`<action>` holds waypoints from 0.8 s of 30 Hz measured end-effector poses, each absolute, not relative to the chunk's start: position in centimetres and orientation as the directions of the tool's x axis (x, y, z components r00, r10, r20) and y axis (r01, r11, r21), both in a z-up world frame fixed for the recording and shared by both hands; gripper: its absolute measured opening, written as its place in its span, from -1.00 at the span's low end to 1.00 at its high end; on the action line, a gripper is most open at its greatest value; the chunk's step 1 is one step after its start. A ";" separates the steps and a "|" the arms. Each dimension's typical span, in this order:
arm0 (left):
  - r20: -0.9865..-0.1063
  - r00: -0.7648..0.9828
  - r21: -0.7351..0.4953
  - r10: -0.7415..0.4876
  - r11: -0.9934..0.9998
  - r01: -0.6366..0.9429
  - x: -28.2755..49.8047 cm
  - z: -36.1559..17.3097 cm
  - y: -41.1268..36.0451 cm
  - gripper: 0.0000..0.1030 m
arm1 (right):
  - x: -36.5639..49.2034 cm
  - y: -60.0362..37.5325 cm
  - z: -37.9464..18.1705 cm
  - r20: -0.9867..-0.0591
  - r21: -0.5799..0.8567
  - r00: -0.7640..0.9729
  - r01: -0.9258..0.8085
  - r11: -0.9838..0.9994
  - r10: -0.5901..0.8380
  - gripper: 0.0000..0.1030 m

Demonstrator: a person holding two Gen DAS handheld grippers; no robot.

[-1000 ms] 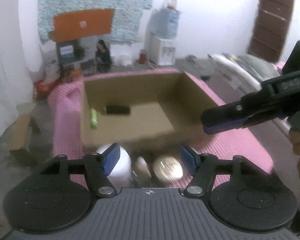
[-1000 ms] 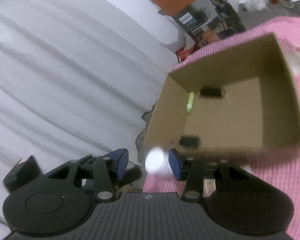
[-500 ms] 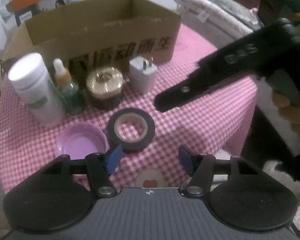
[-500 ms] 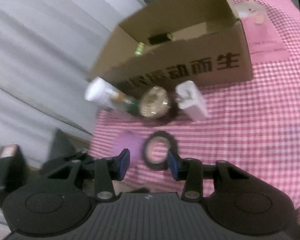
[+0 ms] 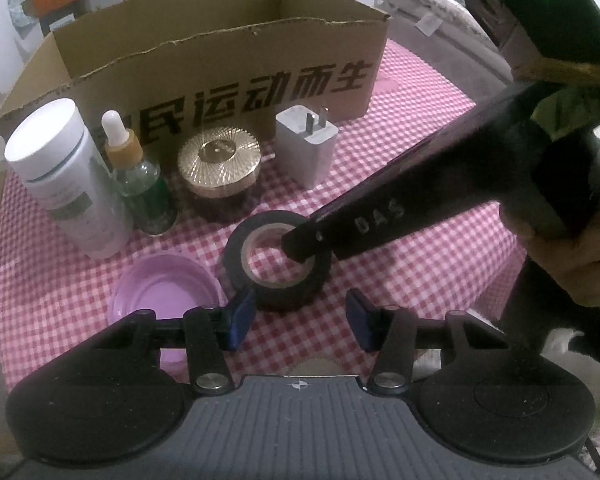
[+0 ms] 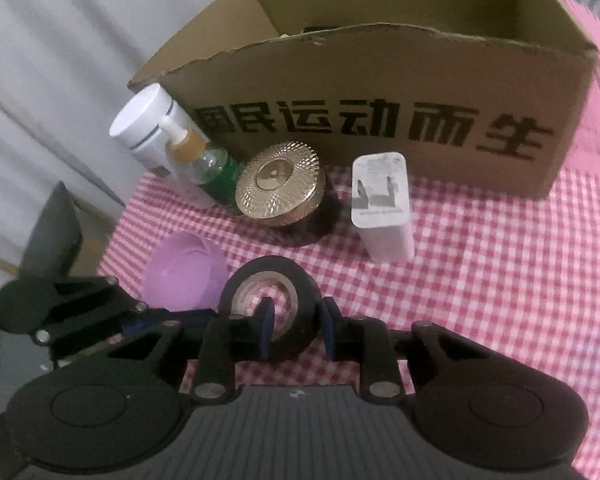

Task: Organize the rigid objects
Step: 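Close the right tool on the rim of the black tape roll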

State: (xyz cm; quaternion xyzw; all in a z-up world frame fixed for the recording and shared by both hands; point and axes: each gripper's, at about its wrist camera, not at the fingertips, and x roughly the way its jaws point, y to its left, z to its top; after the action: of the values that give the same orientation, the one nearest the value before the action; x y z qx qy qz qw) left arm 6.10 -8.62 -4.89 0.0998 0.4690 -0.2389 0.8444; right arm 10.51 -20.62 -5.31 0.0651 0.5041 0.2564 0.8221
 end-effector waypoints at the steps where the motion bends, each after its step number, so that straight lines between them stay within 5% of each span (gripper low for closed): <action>1: -0.838 0.449 -0.054 -0.310 0.866 0.497 6.2 -4.9 -8.7 -0.03 | 10.5 -20.5 -5.3 -0.799 0.346 0.367 -0.368 0.863 0.476 -0.51; 11: -0.814 0.442 -0.084 -0.377 0.830 0.552 7.5 -5.5 -11.3 -0.03 | 10.0 -23.0 -5.1 -0.809 0.316 0.410 -0.303 0.899 0.423 -0.55; 24: -0.821 0.451 -0.012 -0.351 0.799 0.602 8.6 -6.5 -13.6 0.24 | 9.8 -24.7 -5.3 -0.814 0.335 0.411 -0.246 0.909 0.411 -0.56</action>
State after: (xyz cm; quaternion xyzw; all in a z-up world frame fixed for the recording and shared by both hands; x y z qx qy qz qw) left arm 8.63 -13.60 -6.47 0.1421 0.4406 -0.2838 0.8397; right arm 9.77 -24.74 -5.32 0.0818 0.5059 0.1964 0.8359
